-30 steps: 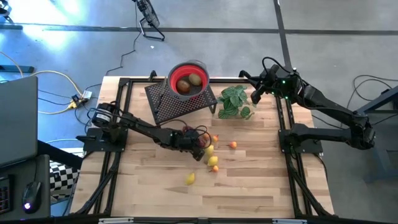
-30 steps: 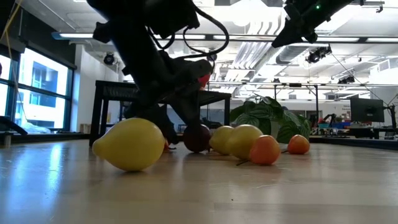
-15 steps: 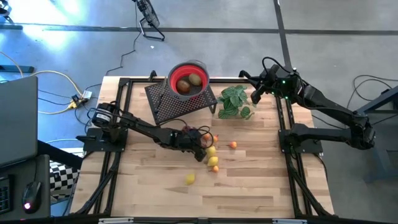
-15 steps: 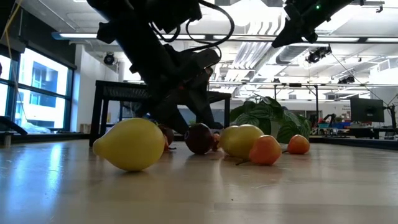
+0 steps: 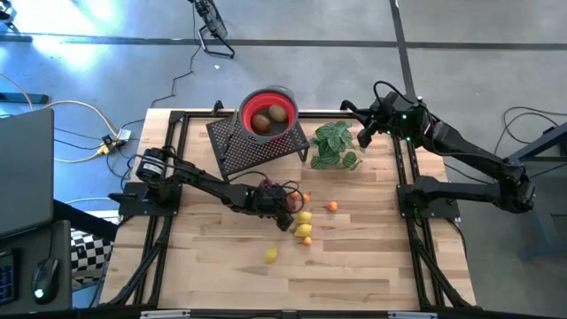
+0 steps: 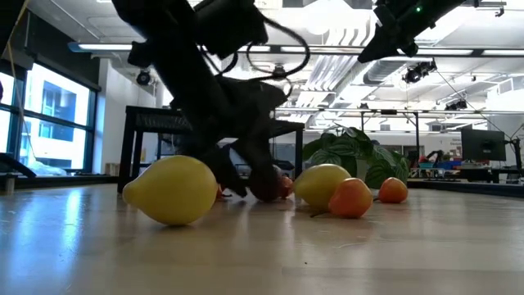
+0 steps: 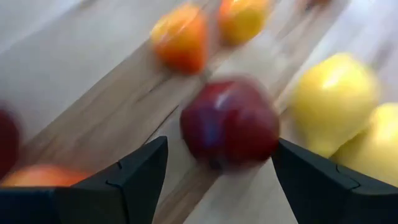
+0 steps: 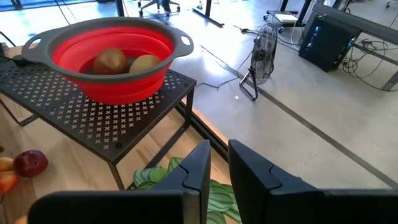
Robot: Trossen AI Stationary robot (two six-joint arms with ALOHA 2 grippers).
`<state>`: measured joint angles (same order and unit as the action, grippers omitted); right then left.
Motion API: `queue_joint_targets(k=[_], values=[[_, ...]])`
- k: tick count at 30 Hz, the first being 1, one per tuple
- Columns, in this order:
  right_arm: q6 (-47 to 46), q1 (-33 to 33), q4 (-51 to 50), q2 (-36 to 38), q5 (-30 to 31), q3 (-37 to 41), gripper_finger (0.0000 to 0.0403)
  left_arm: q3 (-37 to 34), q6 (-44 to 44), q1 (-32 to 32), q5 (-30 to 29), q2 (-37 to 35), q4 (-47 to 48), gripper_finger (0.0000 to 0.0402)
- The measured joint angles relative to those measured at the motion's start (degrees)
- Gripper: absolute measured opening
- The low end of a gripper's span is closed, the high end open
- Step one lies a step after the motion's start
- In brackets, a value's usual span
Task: Pick & Place Fruit
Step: Put the bottom red pomegranate into the red basket on the shelf
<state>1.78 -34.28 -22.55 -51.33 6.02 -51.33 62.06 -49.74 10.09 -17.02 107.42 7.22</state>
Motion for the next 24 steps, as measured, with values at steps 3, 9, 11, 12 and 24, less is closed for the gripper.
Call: queue_joint_targets(k=[3,9,11,12,24], values=[[0.0,0.0,0.0,0.0,0.0,0.0,0.005,0.2,0.0,0.0,0.0,-0.1,-1.2,0.0278],[0.0,0.0,0.0,0.0,-0.1,0.0,0.005,0.2,0.0,0.0,-0.3,-0.1,-1.3,0.0278],[0.0,0.0,0.0,0.0,-0.2,0.0,0.005,0.2,0.0,0.0,-0.3,-0.1,-1.3,0.0278],[0.0,0.0,0.0,0.0,-0.2,0.0,0.005,0.2,0.0,0.0,-0.3,-0.1,-1.5,0.0278],[0.0,0.0,-0.5,0.0,-0.2,0.0,0.005,0.2,0.5,0.0,0.5,-0.5,-4.2,0.0278]])
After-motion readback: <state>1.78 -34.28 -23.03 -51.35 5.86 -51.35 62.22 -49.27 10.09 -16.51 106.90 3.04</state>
